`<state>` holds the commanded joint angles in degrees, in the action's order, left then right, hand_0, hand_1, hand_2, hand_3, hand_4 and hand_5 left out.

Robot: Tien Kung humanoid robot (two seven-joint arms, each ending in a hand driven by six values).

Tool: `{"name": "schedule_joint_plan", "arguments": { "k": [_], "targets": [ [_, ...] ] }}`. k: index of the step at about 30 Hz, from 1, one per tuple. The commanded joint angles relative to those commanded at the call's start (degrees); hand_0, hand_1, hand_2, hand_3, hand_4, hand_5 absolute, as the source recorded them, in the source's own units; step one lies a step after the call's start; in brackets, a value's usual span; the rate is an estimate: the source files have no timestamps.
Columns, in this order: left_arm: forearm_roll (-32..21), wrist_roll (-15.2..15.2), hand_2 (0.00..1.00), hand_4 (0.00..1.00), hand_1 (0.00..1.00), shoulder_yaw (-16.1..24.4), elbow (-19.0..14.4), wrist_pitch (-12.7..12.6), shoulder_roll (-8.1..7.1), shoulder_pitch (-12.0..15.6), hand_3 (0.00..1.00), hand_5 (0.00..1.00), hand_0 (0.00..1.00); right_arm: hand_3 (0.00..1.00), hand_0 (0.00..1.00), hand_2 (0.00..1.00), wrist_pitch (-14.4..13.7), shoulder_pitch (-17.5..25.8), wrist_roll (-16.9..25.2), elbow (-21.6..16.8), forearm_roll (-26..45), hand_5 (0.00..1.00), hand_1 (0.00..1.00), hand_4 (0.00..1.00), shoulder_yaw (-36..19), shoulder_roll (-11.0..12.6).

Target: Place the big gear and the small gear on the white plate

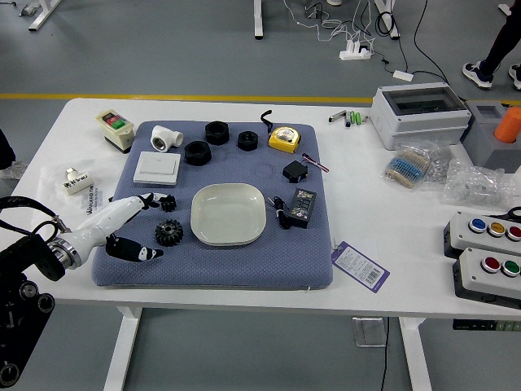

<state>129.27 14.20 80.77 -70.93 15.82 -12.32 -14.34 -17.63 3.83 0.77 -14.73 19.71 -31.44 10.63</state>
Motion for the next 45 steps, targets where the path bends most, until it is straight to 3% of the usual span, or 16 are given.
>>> {"name": "schedule_joint_plan", "arguments": {
  "k": [8,22,28,29,34,35,40,41,45],
  "targets": [
    [0.3,0.1,0.821,0.875,0.761,-1.7,1.9,-1.4,0.32,-1.9,0.832,0.002,0.755,0.579,0.699,0.768,-0.1,-0.1,0.0,0.0,0.0,0.655,0.717,0.805,0.0,0.1],
    [0.1,-0.6,0.773,0.857,0.71,-4.2,4.8,-1.2,1.1,-4.8,0.791,0.002,0.716,0.579,0.7,0.769,-0.1,-0.1,0.0,0.0,0.2,0.655,0.718,0.805,0.4,0.1],
    [0.7,-0.7,0.757,0.845,0.698,-4.5,6.1,-1.7,1.17,-5.3,0.756,0.002,0.711,0.579,0.7,0.769,-0.1,0.0,0.1,0.0,0.3,0.655,0.717,0.805,0.6,0.1],
    [0.7,-0.8,0.694,0.822,0.635,-4.5,6.3,-1.8,1.17,-5.3,0.718,0.002,0.683,0.579,0.699,0.769,-0.1,0.0,0.1,0.0,0.3,0.655,0.717,0.805,0.6,0.1],
    [0.7,-1.0,0.694,0.822,0.635,-4.7,7.4,-2.2,1.24,-5.3,0.718,0.002,0.683,0.579,0.699,0.769,-0.1,0.1,0.1,0.0,0.2,0.655,0.717,0.805,0.8,0.1],
    [0.7,-1.0,0.66,0.786,0.607,-4.7,7.5,-2.4,1.23,-5.2,0.679,0.002,0.628,0.579,0.701,0.769,-0.1,0.1,0.1,0.0,0.2,0.655,0.717,0.805,0.8,0.1],
    [0.7,-1.4,0.66,0.786,0.607,-4.9,7.5,-3.1,1.07,-5.0,0.679,0.002,0.628,0.579,0.701,0.769,-0.1,0.2,0.1,0.0,0.1,0.655,0.717,0.805,0.8,0.1],
    [0.7,-1.6,0.56,0.655,0.512,-5.0,7.6,-3.1,1.02,-5.1,0.613,0.002,0.455,0.579,0.701,0.769,-0.1,0.2,0.1,0.0,0.0,0.655,0.717,0.805,0.8,0.1],
    [0.7,-1.9,0.56,0.655,0.512,-5.2,7.8,-3.1,0.87,-5.3,0.613,0.002,0.455,0.579,0.701,0.769,-0.1,0.2,0.1,0.0,0.1,0.655,0.717,0.805,0.8,0.1]
  ]
}}
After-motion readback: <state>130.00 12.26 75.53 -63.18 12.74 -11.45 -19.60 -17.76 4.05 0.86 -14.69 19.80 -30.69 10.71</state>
